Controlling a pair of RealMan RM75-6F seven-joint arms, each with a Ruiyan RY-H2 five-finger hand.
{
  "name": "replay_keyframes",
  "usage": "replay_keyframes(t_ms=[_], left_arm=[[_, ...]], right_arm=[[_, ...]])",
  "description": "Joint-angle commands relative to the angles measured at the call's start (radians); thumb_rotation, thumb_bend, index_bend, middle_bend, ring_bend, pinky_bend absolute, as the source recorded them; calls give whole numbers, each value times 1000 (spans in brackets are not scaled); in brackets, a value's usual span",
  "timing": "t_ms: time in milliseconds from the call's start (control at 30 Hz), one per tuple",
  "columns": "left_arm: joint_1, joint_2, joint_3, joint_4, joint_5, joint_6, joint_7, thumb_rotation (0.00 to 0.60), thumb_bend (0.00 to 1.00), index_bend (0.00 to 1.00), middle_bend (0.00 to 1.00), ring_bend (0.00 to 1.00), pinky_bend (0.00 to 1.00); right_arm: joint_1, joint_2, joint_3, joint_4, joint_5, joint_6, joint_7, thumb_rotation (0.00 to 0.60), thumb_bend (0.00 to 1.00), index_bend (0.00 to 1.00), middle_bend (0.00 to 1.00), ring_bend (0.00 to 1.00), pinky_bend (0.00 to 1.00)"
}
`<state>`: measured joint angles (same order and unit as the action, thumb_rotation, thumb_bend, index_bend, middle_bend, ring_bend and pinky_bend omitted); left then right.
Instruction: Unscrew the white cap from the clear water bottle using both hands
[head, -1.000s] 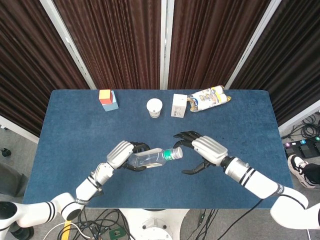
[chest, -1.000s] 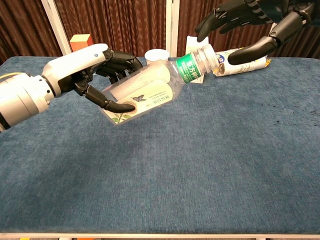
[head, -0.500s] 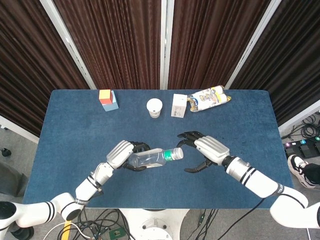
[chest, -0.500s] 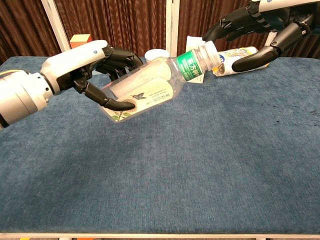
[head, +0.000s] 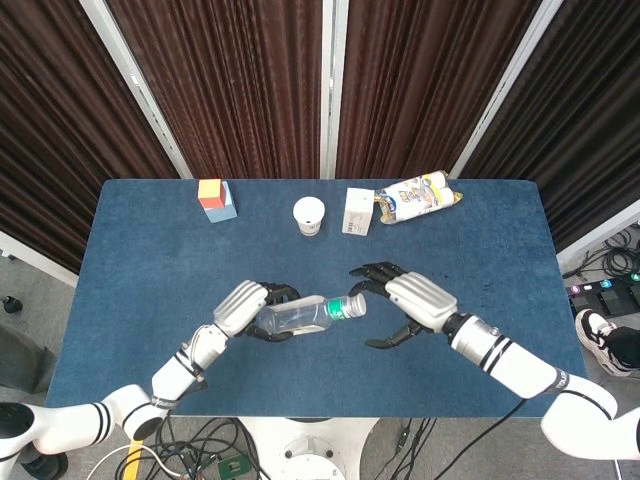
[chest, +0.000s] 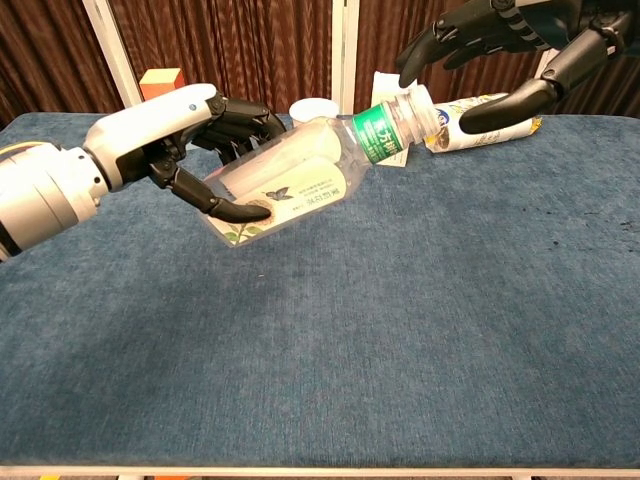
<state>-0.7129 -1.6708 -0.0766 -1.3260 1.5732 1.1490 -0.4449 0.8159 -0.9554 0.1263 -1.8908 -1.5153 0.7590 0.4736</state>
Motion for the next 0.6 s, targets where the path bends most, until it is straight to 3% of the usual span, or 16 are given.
replay_keyframes(t_ms=[33,233,433,600], left_arm=[[1,1,0,-1,1,2,-2,600,380,590,595,508,585],[3,0,-3,-7,1,10,-17,600,380,590,595,508,585],[3,3,-10,-16,-10,6,-43,600,381,589,595,508,585],[4,7,-13,-24,-16,2,-54,600,380,590,595,508,585]], right_arm=[[-4,-1,2,5,4,8,1,421,101,253,79,0,0],[-13,-17,9,28,24,31,-25,428,132,252,86,0,0],[-30,-75,29,59,39,102,-87,591,159,250,122,0,0],[-27,-104,39,68,47,118,-130,600,160,258,132,0,0]])
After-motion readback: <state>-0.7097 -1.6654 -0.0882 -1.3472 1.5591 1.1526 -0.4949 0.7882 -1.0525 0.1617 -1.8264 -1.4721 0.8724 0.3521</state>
